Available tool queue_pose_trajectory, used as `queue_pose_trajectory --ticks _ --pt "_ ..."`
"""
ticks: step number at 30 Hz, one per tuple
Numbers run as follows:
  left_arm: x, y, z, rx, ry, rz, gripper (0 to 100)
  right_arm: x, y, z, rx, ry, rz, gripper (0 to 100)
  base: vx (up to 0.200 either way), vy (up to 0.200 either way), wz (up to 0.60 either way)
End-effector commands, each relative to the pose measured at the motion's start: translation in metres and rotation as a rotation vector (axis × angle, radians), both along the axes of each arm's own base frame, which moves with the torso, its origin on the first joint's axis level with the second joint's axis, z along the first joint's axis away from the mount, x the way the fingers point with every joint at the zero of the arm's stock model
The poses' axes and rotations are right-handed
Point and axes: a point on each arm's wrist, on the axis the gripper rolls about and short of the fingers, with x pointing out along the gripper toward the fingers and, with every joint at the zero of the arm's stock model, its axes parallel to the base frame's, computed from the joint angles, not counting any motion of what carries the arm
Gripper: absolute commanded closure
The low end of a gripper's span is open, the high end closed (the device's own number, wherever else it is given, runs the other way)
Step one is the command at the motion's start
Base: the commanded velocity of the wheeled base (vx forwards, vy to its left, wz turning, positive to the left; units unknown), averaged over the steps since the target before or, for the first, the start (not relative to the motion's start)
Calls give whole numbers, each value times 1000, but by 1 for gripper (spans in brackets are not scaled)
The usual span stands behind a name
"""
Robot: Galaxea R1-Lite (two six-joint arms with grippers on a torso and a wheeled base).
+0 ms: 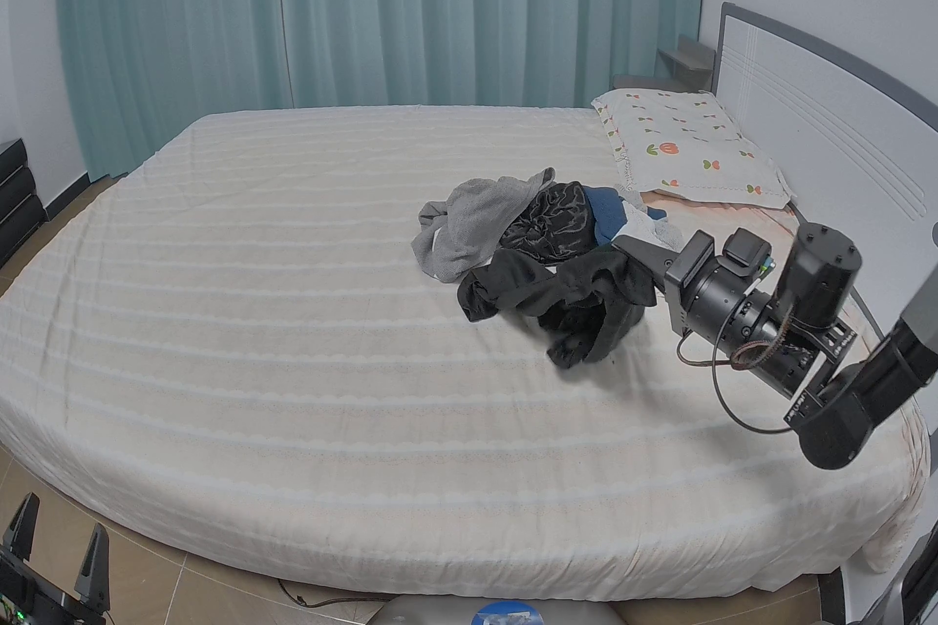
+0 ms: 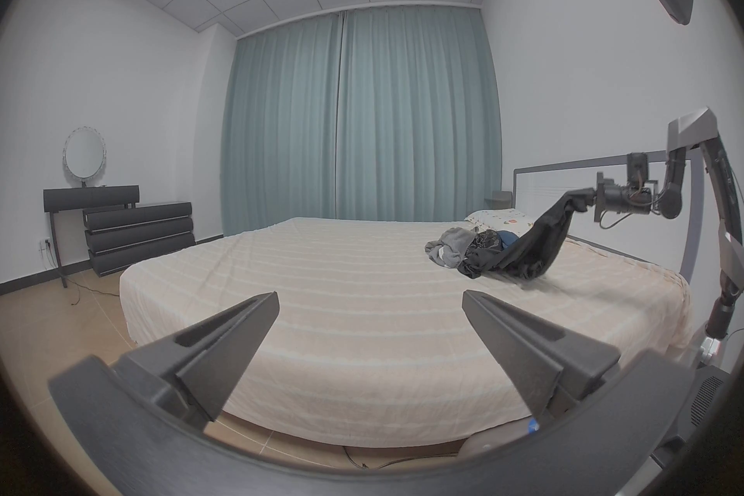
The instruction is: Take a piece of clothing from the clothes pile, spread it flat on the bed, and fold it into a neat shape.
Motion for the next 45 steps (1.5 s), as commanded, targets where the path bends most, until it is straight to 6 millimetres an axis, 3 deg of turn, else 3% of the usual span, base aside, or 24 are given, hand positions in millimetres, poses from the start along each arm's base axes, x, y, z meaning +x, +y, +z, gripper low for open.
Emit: queue_pose_trajectory --ticks 1,9,15,21,22,24,25,28,30,32,33,36,45 --pt "0 0 -5 0 0 1 0 -34 5 33 41 -113 68 100 0 0 0" --pt "0 0 -5 3 -2 1 0 -35 14 49 -42 -261 68 100 0 0 0" --pt "0 0 -5 23 -4 -24 0 -51 6 89 7 -379 63 100 0 0 0" --pt "0 -1 -4 22 -7 -56 0 -56 8 103 15 -397 82 100 0 0 0" --pt "-1 -1 2 6 -42 -60 0 -58 9 106 17 -400 90 100 0 0 0" --pt "-9 -1 63 -122 -217 -76 0 -58 11 110 11 -414 92 100 0 0 0" --pt "-5 -1 86 -190 -238 -99 0 -57 12 110 4 -412 96 100 0 0 0" --pt "15 -3 97 -174 -133 -129 0 -58 17 109 -2 -405 114 100 0 0 0" --pt "42 -4 88 -88 49 -177 0 -59 19 109 -3 -409 121 100 0 0 0" --pt "50 -5 86 -76 97 -206 0 -59 19 110 -3 -409 121 100 0 0 0" --pt "65 -9 82 -70 192 -330 0 -60 19 110 -6 -408 127 100 0 0 0" --pt "82 -15 76 -77 313 -444 0 -60 19 108 -30 -413 128 100 0 0 0" --pt "150 -33 41 -96 675 -497 0 -57 18 103 -49 -401 123 100 0 0 0"
